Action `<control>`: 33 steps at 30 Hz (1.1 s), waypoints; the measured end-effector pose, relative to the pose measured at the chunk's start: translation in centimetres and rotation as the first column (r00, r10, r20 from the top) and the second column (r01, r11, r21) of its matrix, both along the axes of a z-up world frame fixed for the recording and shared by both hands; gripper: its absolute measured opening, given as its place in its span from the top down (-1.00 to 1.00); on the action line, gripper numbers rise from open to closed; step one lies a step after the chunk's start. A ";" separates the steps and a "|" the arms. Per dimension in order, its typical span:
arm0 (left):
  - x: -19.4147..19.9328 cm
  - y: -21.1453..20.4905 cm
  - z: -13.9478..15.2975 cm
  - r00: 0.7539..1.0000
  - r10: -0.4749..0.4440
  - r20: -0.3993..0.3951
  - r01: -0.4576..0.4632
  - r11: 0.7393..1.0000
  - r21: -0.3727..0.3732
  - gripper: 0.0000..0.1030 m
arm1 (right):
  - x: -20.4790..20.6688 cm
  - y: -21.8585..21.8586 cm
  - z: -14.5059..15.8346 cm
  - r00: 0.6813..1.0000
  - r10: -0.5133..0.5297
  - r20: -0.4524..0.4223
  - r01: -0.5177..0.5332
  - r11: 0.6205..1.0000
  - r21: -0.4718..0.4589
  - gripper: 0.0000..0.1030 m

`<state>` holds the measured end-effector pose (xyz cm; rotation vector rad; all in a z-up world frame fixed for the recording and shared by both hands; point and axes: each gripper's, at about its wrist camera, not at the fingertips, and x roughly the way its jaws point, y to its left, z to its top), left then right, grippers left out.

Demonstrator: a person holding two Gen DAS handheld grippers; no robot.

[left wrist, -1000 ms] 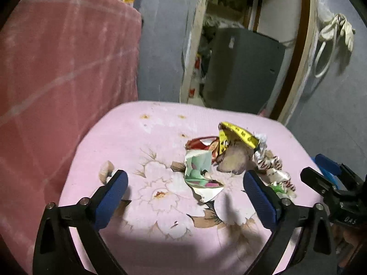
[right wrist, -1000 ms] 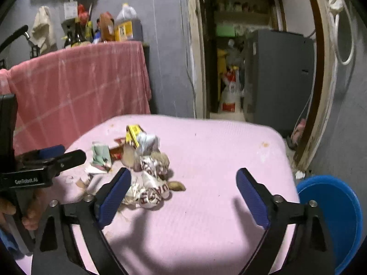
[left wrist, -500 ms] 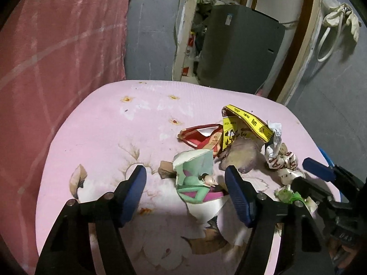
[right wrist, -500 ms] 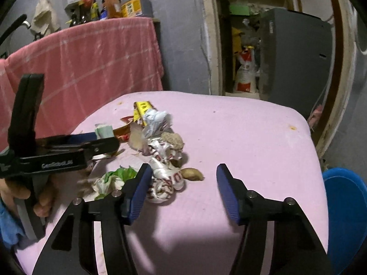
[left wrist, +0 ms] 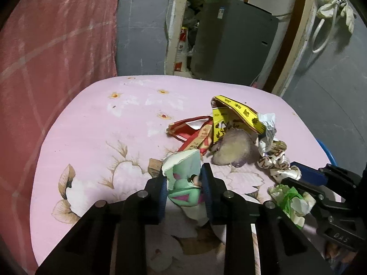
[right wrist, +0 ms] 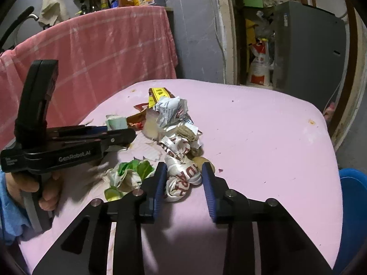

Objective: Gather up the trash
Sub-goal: 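Grasp the crumpled white can with the right tool while the left tool grasps a white scrap, then carry both items to the blue bucket and open both tools to drop them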

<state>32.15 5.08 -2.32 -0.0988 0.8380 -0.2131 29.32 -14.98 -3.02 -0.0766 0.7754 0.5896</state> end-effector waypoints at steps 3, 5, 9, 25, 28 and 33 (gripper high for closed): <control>-0.7 0.0 0.0 1.000 -0.004 0.008 0.004 1.000 -0.009 0.78 | -0.2 -0.1 0.0 1.000 -0.002 -0.002 0.002 1.000 0.010 0.45; -1.2 0.2 0.1 1.000 -0.001 0.024 0.002 1.000 -0.016 0.84 | -0.3 -0.4 0.2 1.000 -0.010 0.001 0.010 1.000 0.029 0.45; -2.4 -0.1 0.9 0.998 0.000 0.064 0.001 1.000 -0.016 0.96 | -1.1 -1.2 0.8 0.999 -0.032 0.029 0.030 0.997 0.067 0.45; -8.9 -5.0 6.6 0.925 -0.045 0.378 0.046 0.999 0.007 0.98 | -6.3 -5.5 6.2 0.930 -0.176 0.324 0.113 0.972 0.204 0.45; -9.7 -6.3 8.1 0.896 -0.050 0.441 0.058 0.998 -0.005 0.98 | -7.5 -6.6 7.6 0.888 -0.229 0.399 0.141 0.961 0.238 0.45; -10.8 -9.1 10.5 0.841 -0.064 0.538 0.093 0.995 -0.025 0.98 | -9.6 -9.1 9.7 0.801 -0.323 0.503 0.191 0.936 0.296 0.45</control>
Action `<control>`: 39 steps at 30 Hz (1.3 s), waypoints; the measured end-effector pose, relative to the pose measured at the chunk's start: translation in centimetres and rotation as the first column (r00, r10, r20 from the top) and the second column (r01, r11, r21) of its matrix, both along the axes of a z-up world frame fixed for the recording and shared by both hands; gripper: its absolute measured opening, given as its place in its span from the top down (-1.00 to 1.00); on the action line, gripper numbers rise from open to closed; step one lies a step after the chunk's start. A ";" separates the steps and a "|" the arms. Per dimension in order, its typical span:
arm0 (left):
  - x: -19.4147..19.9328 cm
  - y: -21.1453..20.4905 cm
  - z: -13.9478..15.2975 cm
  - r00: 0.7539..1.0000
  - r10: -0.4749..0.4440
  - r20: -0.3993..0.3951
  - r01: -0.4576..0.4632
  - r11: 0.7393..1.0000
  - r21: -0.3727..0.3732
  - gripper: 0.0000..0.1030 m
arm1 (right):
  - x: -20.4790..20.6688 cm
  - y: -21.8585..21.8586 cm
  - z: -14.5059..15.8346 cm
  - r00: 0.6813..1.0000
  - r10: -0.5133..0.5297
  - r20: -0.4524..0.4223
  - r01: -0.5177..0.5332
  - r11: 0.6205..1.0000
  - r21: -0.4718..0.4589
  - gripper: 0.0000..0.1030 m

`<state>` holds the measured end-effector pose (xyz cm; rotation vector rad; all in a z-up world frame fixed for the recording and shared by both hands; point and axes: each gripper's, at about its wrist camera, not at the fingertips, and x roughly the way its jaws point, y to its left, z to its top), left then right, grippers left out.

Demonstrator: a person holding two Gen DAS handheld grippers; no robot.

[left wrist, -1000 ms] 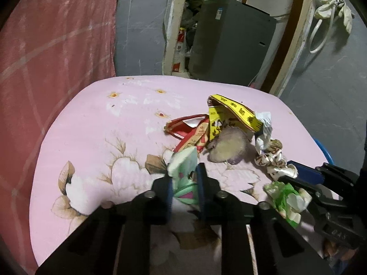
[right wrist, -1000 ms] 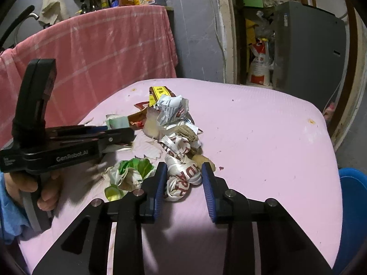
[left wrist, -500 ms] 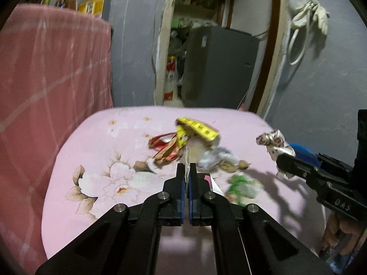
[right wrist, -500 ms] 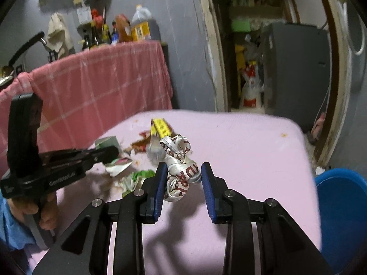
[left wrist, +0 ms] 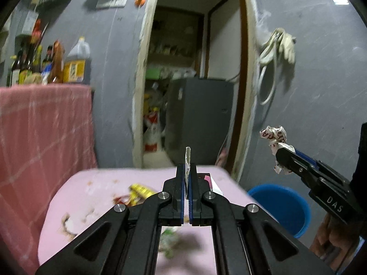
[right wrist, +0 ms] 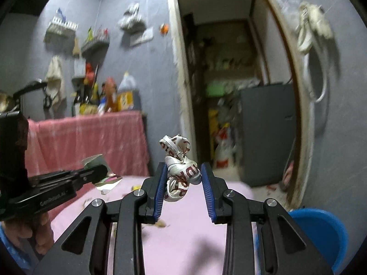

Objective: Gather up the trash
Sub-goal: 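Carry both items to the blue bucket and open both tools to drop them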

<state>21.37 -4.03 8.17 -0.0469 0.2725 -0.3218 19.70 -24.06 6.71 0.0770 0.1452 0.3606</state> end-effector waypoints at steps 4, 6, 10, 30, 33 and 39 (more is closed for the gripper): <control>-0.8 -3.0 1.4 0.998 -0.041 0.042 0.041 0.999 -0.014 0.98 | -1.2 -2.3 0.8 0.995 -0.078 0.061 0.077 0.997 0.016 0.45; -0.5 -4.8 1.7 0.996 -0.071 0.051 0.072 0.997 -0.015 0.98 | -1.8 -3.9 1.0 0.990 -0.122 0.076 0.120 0.992 0.030 0.45; 0.4 -8.1 1.8 0.990 -0.134 0.050 0.134 0.991 -0.004 0.98 | -2.4 -7.2 0.9 0.976 -0.208 0.071 0.205 0.978 0.050 0.45; 5.2 -20.7 -2.7 0.940 -0.288 -0.182 0.298 0.954 0.029 0.98 | -1.3 -18.9 -3.8 0.871 -0.423 -0.249 0.459 0.881 0.109 0.45; 5.9 -21.6 -3.7 0.932 -0.285 -0.224 0.299 0.953 0.035 0.98 | -0.9 -19.7 -4.6 0.859 -0.413 -0.303 0.465 0.876 0.125 0.45; 7.2 -22.8 -5.7 0.913 -0.275 -0.301 0.302 0.952 0.046 0.98 | -0.3 -20.5 -5.6 0.841 -0.394 -0.370 0.470 0.872 0.138 0.44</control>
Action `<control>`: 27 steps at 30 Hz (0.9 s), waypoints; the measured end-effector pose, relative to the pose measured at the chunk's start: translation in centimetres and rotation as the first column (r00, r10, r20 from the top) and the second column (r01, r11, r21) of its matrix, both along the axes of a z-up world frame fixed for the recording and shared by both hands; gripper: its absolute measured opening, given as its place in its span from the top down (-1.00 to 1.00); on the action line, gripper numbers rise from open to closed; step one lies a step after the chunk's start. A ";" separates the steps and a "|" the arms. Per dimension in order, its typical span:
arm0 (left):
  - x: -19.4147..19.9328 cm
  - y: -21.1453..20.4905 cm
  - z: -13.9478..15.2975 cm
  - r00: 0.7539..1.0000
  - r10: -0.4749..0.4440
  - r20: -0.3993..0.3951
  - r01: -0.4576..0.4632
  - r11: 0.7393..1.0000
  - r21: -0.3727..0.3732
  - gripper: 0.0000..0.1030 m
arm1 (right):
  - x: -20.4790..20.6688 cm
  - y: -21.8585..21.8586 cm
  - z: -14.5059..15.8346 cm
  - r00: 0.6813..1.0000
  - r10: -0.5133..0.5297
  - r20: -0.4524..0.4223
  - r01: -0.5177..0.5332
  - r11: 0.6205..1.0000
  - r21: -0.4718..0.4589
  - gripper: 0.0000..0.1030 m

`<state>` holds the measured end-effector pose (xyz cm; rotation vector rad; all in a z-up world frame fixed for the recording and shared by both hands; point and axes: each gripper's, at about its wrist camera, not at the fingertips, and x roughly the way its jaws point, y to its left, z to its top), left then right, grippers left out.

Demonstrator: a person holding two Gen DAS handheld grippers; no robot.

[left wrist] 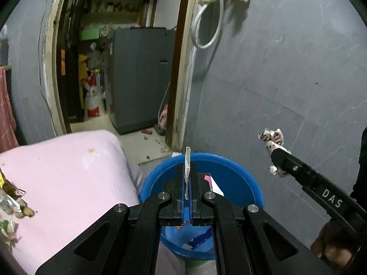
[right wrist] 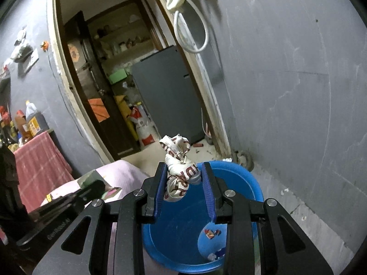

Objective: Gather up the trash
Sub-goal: 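Carry both items to the blue bucket and open both tools to drop them, then move both tools back over the remaining trash on the table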

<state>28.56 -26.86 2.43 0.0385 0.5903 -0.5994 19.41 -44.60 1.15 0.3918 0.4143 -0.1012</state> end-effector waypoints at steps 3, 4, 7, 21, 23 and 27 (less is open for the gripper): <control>0.4 -0.3 -0.8 1.000 -0.002 -0.031 0.002 1.000 0.004 0.98 | 0.2 -0.1 -0.2 1.000 0.001 -0.014 -0.001 1.000 0.008 0.44; 0.4 -0.3 -1.1 0.999 -0.003 -0.038 0.003 1.000 0.005 0.98 | 0.4 -0.2 -0.3 1.000 0.003 -0.022 -0.003 1.000 0.010 0.43; 0.7 -0.5 -1.6 0.998 -0.003 -0.065 0.004 1.000 0.013 0.97 | 0.8 -0.3 -0.5 0.999 0.006 -0.039 -0.005 1.000 0.021 0.41; 1.7 -0.2 -2.8 0.988 0.025 -0.155 -0.027 1.000 -0.007 0.68 | 1.8 -0.6 -1.1 0.997 0.008 -0.080 -0.004 0.999 0.050 0.37; 1.6 0.3 -2.4 0.988 0.035 -0.150 -0.039 0.999 -0.026 0.47 | 1.8 -0.6 -1.0 0.997 0.007 -0.078 -0.004 0.999 0.044 0.34; 1.0 1.7 -0.8 0.991 0.067 -0.116 -0.077 0.994 -0.077 0.26 | 1.5 -0.3 -0.7 0.999 0.003 -0.051 -0.002 0.999 0.032 0.27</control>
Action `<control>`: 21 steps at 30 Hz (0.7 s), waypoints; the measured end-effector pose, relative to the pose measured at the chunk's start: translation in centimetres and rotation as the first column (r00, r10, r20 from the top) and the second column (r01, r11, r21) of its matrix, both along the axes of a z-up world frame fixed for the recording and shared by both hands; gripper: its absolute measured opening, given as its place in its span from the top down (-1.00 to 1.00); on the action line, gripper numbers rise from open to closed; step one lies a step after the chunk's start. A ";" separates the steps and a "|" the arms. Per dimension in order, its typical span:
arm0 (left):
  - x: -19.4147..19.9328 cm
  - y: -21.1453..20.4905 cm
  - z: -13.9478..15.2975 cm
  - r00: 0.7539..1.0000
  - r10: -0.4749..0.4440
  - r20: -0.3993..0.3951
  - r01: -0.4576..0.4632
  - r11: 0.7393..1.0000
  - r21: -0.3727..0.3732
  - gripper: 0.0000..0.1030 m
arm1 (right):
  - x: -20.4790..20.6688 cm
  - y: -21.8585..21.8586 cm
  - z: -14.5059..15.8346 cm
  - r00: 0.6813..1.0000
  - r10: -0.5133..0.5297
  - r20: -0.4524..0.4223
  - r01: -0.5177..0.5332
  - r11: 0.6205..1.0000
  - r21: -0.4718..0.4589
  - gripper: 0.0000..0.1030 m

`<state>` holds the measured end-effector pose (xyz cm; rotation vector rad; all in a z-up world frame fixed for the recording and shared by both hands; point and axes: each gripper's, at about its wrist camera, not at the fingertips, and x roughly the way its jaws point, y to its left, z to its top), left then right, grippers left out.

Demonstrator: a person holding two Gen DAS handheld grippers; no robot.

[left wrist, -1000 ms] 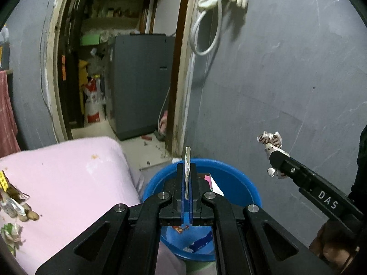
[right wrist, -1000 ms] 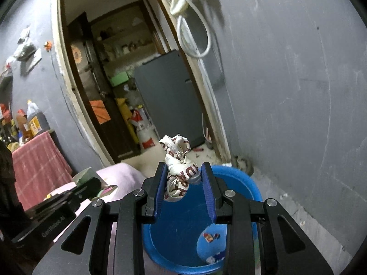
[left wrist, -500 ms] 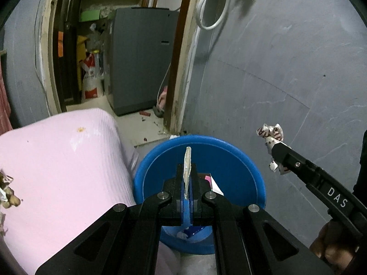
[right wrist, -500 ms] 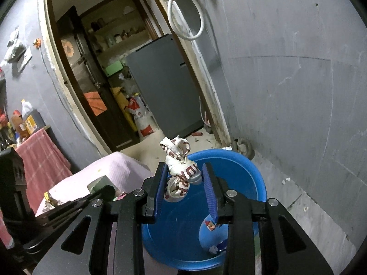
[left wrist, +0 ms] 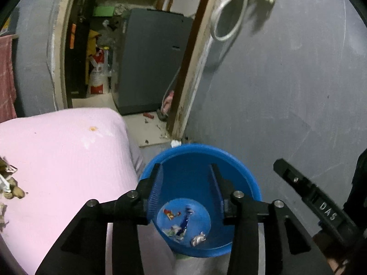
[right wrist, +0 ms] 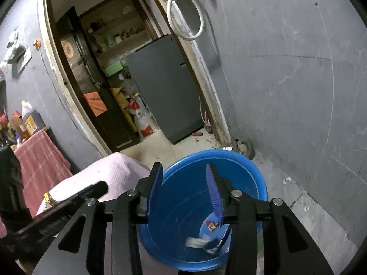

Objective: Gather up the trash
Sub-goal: 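Move both tools back over the remaining trash on the table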

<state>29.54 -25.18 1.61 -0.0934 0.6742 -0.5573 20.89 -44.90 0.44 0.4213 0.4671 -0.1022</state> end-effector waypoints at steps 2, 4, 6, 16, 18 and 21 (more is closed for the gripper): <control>-0.3 0.6 0.9 1.000 0.018 0.019 -0.018 1.000 -0.011 0.12 | -0.2 0.3 0.4 1.000 0.001 0.024 -0.001 1.000 -0.008 0.19; -0.8 1.8 2.2 0.997 0.052 0.060 -0.051 0.998 -0.026 -0.17 | -0.6 0.6 1.0 0.998 0.003 0.061 -0.002 1.000 -0.020 0.01; -1.3 2.9 3.3 0.991 0.083 0.104 -0.080 0.996 -0.035 -0.35 | -1.1 1.2 1.8 0.993 0.006 0.114 -0.002 0.999 -0.036 -0.07; -4.5 11.1 7.7 0.925 0.257 0.280 -0.246 0.966 -0.074 -0.93 | -3.0 6.0 5.4 0.938 0.096 0.332 -0.050 0.988 -0.147 -0.82; -5.3 12.8 8.2 0.909 0.283 0.305 -0.272 0.959 -0.078 -0.94 | -3.2 7.4 5.9 0.922 0.122 0.367 -0.064 0.984 -0.166 -0.99; -6.1 15.1 8.7 0.884 0.321 0.341 -0.311 0.947 -0.084 -0.96 | -3.4 9.4 6.6 0.895 0.166 0.415 -0.095 0.978 -0.188 -1.00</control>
